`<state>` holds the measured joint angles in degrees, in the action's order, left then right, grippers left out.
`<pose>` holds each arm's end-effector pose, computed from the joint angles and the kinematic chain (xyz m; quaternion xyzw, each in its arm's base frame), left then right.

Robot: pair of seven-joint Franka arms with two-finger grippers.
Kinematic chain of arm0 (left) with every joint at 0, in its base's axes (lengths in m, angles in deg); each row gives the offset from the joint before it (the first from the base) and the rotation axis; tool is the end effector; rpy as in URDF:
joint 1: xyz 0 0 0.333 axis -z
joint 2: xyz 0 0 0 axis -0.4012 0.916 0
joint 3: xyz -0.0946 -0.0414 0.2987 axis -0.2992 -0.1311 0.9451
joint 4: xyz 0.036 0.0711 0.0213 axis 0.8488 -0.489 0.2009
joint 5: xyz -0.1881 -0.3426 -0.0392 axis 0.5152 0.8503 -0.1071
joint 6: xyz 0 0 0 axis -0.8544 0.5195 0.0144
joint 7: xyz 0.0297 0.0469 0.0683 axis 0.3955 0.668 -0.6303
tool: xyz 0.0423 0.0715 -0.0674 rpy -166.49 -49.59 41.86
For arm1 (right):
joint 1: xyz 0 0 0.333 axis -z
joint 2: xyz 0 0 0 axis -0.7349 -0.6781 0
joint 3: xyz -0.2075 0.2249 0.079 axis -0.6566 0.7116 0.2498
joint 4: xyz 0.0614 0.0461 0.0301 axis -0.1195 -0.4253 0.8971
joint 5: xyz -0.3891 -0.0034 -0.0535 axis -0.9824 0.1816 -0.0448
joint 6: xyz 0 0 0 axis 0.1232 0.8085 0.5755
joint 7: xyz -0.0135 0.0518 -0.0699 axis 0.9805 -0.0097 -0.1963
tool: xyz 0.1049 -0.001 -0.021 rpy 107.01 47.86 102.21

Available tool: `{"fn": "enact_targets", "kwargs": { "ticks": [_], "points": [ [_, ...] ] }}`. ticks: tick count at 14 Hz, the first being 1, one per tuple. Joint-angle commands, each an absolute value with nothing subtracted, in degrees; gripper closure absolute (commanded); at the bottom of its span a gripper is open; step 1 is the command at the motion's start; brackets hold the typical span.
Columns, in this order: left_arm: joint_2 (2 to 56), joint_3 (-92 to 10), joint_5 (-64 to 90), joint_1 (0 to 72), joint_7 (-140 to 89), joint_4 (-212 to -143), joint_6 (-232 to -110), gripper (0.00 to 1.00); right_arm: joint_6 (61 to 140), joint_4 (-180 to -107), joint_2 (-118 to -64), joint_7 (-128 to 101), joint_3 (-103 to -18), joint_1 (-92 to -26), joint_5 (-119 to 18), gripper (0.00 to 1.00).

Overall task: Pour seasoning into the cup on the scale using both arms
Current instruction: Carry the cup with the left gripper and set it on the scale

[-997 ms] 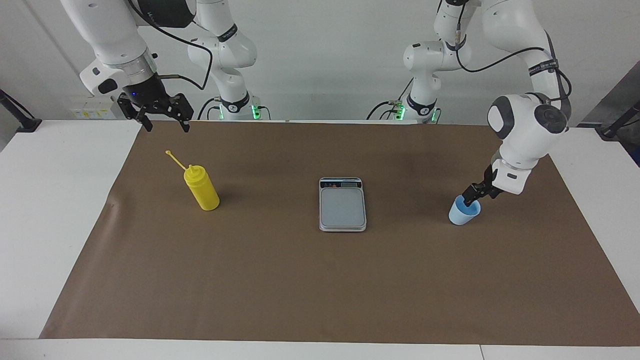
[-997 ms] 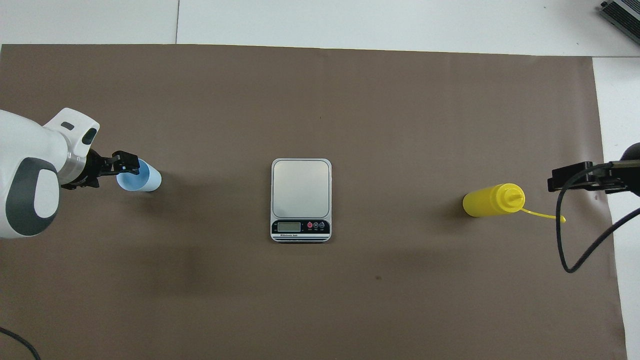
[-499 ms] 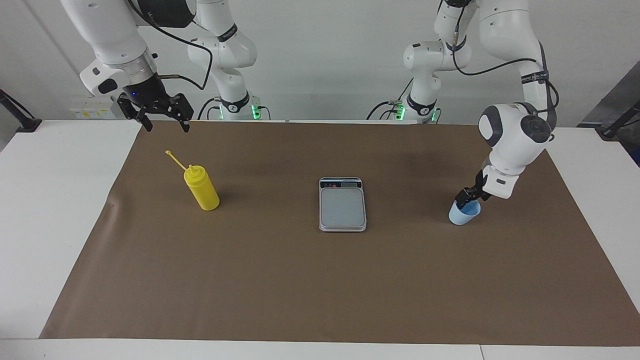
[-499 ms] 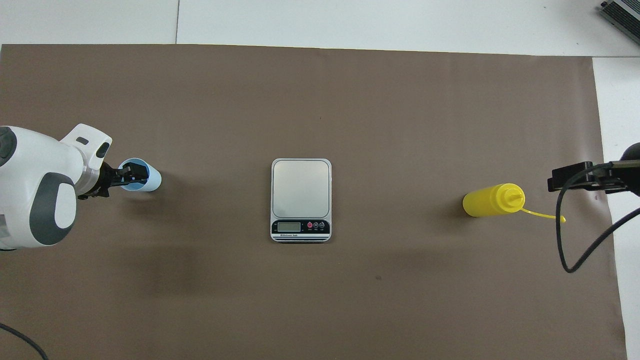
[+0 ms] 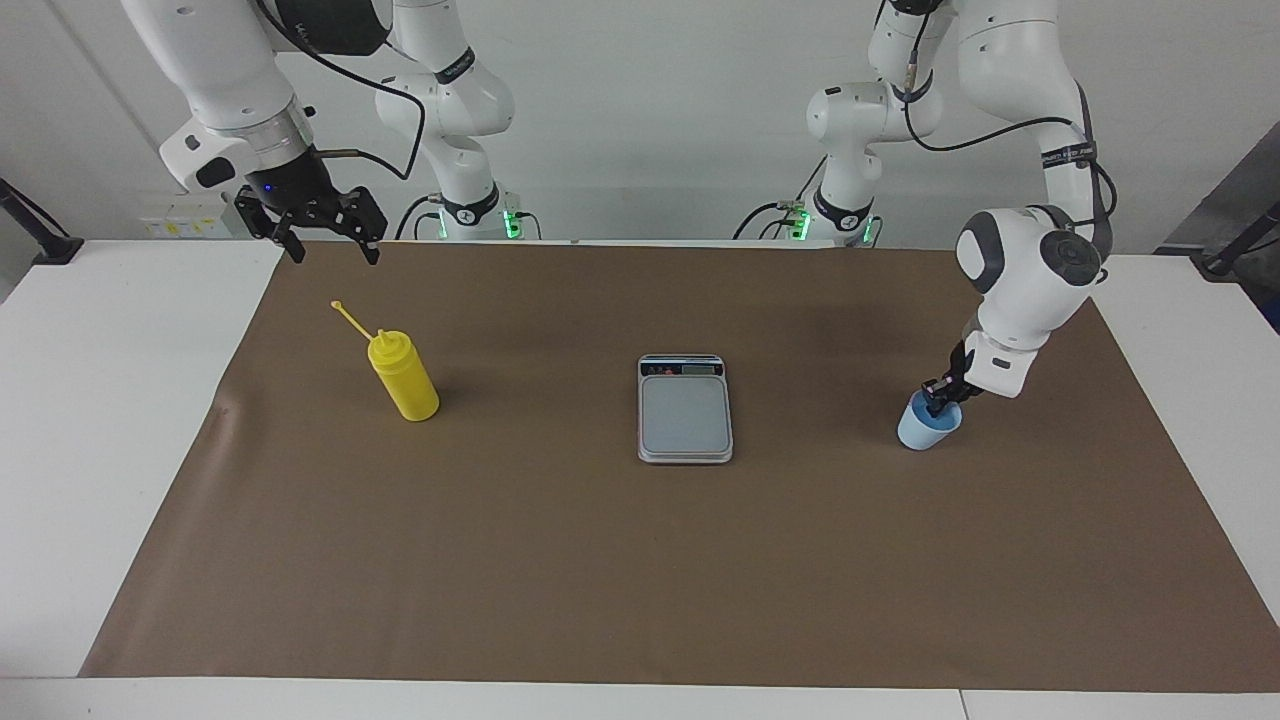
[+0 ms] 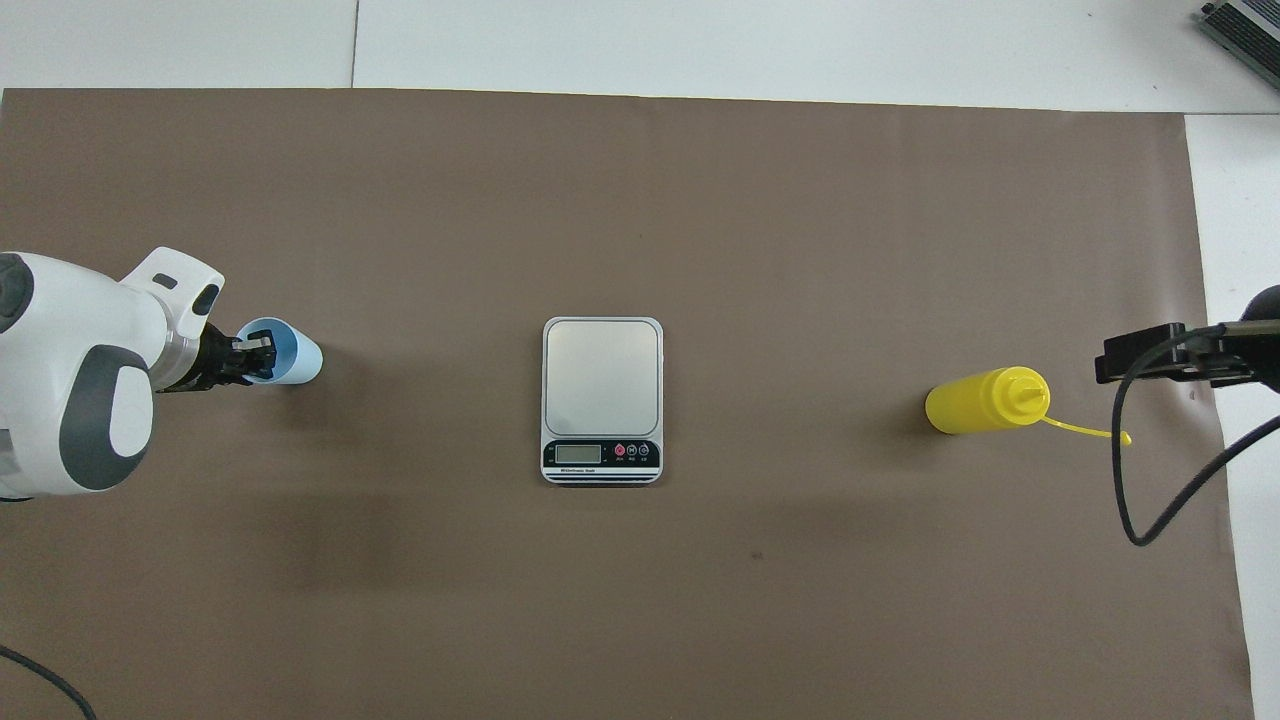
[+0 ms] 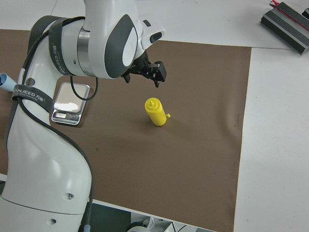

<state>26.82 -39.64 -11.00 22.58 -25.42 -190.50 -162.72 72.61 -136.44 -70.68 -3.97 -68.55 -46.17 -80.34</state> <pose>0.5603 -0.0065 0.3458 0.9907 0.1356 -0.0015 0.0118 0.5260 -0.0155 0.6190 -0.9996 0.0239 0.0147 0.0058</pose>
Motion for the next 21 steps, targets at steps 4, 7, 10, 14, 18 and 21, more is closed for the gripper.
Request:
{"fn": "enact_targets", "kwargs": {
  "ticks": [4,7,10,14,18,21],
  "points": [
    [27.7,-40.2,-10.4,22.0,-25.0,-179.7,-153.1,1.00,72.1,-137.5,-69.5,-3.0,-67.6,-45.1,-79.9,0.00],
    [27.9,-40.6,-7.3,23.0,-25.7,-172.3,-145.3,1.00,72.1,-137.5,-69.5,-2.9,-67.6,-45.1,-79.9,0.00],
    [28.8,-40.6,-5.5,28.5,-31.0,-167.5,-141.7,1.00,72.1,-137.5,-69.5,-3.0,-67.6,-45.1,-79.9,0.00],
    [29.2,-40.6,-5.6,38.9,-43.0,-167.4,-146.1,1.00,72.1,-137.5,-69.5,-3.0,-67.6,-45.1,-79.9,0.00],
    [29.2,-40.7,-5.5,48.1,-53.7,-170.5,-155.0,1.00,72.1,-137.5,-69.5,-2.9,-67.6,-45.1,-79.9,0.00],
    [32.2,-40.7,-5.4,52.8,-56.5,-171.0,-159.6,1.00,72.1,-137.5,-69.5,-3.0,-67.6,-45.1,-79.9,0.00]
  ]
}}
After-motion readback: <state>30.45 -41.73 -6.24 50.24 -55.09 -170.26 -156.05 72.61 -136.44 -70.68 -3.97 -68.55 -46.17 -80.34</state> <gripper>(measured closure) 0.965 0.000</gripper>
